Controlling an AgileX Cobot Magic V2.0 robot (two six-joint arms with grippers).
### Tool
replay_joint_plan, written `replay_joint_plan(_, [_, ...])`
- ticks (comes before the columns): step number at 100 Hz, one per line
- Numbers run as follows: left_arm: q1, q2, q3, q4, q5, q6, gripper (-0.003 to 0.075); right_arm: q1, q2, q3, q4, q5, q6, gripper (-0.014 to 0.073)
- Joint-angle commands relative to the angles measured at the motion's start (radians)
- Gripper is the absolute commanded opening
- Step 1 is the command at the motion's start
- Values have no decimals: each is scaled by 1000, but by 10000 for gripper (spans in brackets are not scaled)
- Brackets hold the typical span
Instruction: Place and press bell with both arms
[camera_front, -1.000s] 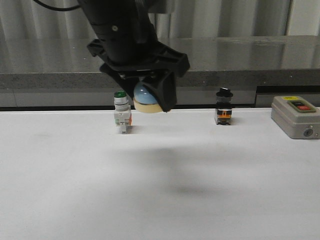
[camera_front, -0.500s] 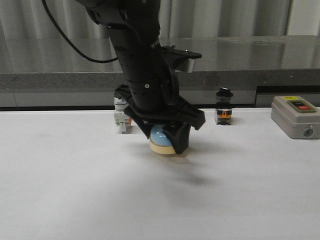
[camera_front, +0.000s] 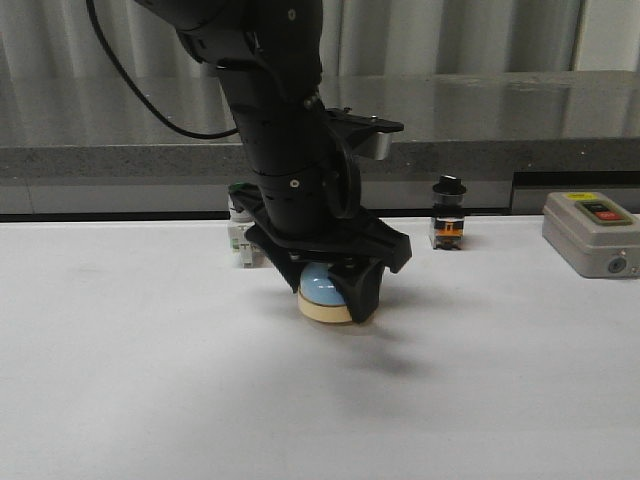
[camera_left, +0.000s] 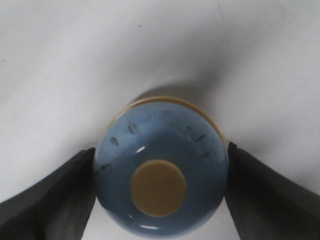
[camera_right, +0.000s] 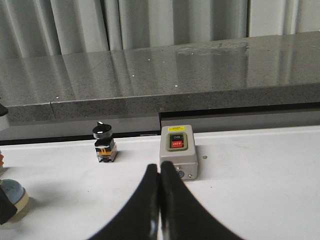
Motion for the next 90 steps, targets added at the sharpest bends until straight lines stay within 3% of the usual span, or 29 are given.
replay_joint_plan(1, [-9, -56, -30, -40, -25, 29, 545, -6, 8, -19, 1, -70, -9, -64])
replay_joint_plan(42, [-9, -68, -30, -47, -11, 32, 555, -6, 8, -19, 1, -70, -9, -64])
replay_joint_plan(90, [41, -321, -21, -33, 73, 10, 555, -6, 8, -19, 1, -70, -9, -64])
